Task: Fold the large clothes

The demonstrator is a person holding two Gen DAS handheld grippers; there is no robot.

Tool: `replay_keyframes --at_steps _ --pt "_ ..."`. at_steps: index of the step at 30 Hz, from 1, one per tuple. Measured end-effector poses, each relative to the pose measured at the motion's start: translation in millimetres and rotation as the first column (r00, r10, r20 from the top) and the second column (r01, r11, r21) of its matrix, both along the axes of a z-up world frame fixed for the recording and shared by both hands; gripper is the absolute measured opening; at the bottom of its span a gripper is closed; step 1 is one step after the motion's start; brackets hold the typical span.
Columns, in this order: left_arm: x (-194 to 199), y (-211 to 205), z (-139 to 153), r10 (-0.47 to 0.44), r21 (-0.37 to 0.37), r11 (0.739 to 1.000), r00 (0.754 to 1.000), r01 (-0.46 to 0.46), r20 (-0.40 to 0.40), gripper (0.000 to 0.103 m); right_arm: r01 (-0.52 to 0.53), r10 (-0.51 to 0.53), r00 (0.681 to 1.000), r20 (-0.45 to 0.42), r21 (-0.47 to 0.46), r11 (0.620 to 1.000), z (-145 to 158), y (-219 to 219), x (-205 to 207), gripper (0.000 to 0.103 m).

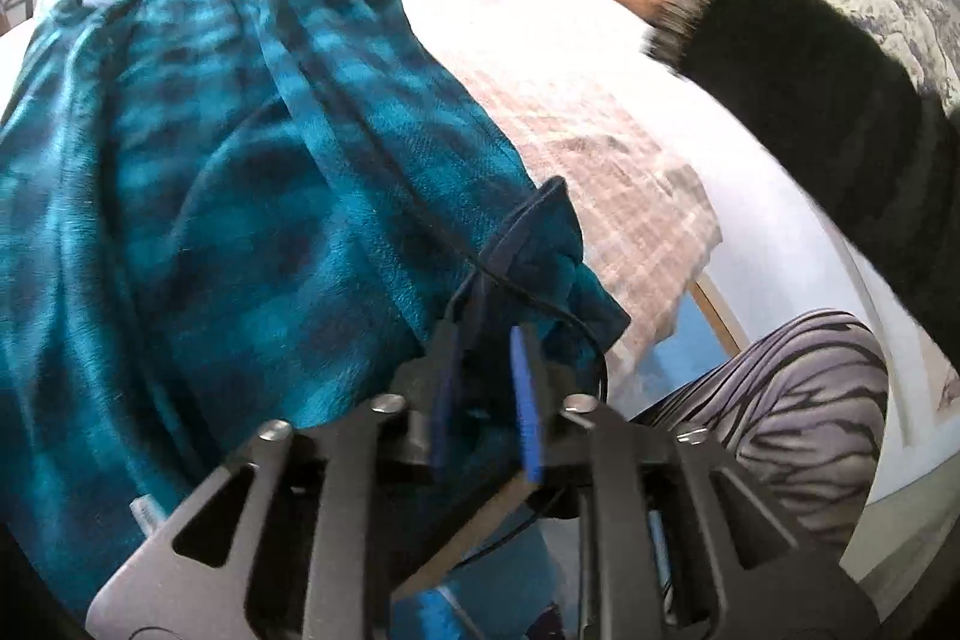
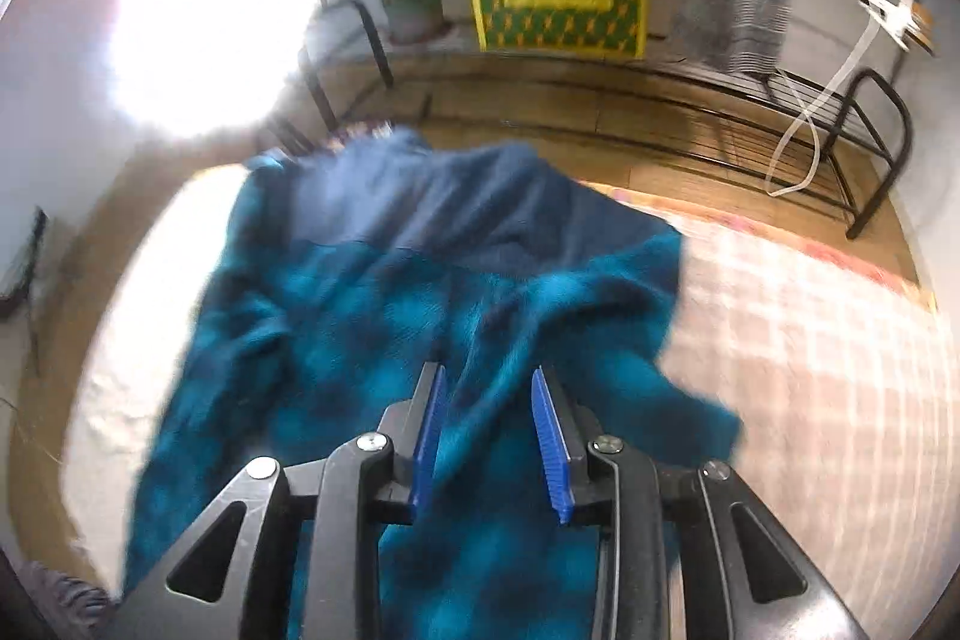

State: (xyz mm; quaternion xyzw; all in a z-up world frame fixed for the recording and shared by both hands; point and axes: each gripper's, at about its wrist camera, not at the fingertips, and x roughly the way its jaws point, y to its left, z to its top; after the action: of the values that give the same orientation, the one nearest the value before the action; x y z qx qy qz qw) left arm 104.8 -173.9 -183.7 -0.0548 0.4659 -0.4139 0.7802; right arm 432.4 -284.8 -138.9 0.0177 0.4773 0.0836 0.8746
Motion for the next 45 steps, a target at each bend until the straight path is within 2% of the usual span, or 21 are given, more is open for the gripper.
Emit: replay_keyframes --at_steps 4,9,12,14,16,18,20,21,22,24,28,30,34,38,41,45 --pt "-12 20 18 0.008 -0.037 0.999 0.999 -0.006 0.050 0.026 0.000 -0.004 0.998 0.067 0.063 0.998 45 -19 -86 0.030" --pt "-7 37 34 0.046 -0.092 0.995 0.997 -0.040 0.061 0.026 0.032 -0.058 0.987 0.151 0.172 0.985 82 -52 -210 0.030" --pt "15 28 30 0.062 -0.124 0.990 0.998 -0.063 -0.011 0.026 0.058 -0.095 0.981 0.170 0.211 0.976 84 -60 -272 0.029" --pt "26 16 27 0.048 -0.132 0.990 0.998 -0.052 -0.039 0.027 0.078 -0.119 0.979 0.164 0.235 0.969 76 -63 -298 0.028" --pt "40 -2 19 0.038 -0.103 0.994 0.998 -0.044 -0.058 0.029 0.105 -0.149 0.978 0.148 0.265 0.958 61 -68 -324 0.026" --pt "50 -21 9 0.019 -0.077 0.997 0.998 -0.025 -0.066 0.037 0.133 -0.178 0.974 0.141 0.280 0.951 47 -72 -341 0.026" --pt "62 -43 -11 -0.027 -0.059 0.998 0.989 0.018 -0.148 0.041 0.165 -0.214 0.968 0.132 0.310 0.936 34 -81 -353 0.026" --pt "66 -49 -21 -0.019 -0.048 0.999 0.982 0.010 -0.188 0.041 0.184 -0.236 0.964 0.122 0.336 0.924 28 -88 -357 0.026" --pt "68 -54 -28 -0.013 -0.049 0.999 0.975 0.002 -0.223 0.041 0.198 -0.252 0.961 0.112 0.358 0.913 22 -95 -358 0.025" --pt "58 -62 -35 -0.059 -0.080 0.996 0.962 0.039 -0.267 0.041 0.217 -0.269 0.958 0.101 0.363 0.906 12 -105 -362 0.025" --pt "12 -77 -22 -0.207 -0.102 0.977 0.956 0.189 -0.210 0.041 0.218 -0.261 0.962 0.076 0.355 0.909 -3 -114 -354 0.025" --pt "-4 -82 -16 -0.251 -0.100 0.967 0.950 0.236 -0.186 0.041 0.209 -0.243 0.969 0.053 0.352 0.912 -11 -112 -347 0.025" --pt "-26 -78 -8 -0.264 -0.051 0.964 0.956 0.260 -0.125 0.041 0.163 -0.174 0.985 0.005 0.323 0.932 -26 -96 -338 0.025" --pt "-31 -52 10 -0.224 -0.063 0.974 0.972 0.219 -0.078 0.041 0.142 -0.135 0.990 -0.043 0.290 0.946 -41 -83 -329 0.027" --pt "-30 -40 25 -0.143 -0.029 0.989 0.989 0.144 0.038 0.041 0.164 -0.145 0.986 -0.083 0.318 0.934 -51 -86 -321 0.027" --pt "-25 -47 19 -0.064 0.017 0.998 0.994 0.063 0.090 0.041 0.186 -0.181 0.982 -0.047 0.313 0.931 -39 -86 -323 0.027"
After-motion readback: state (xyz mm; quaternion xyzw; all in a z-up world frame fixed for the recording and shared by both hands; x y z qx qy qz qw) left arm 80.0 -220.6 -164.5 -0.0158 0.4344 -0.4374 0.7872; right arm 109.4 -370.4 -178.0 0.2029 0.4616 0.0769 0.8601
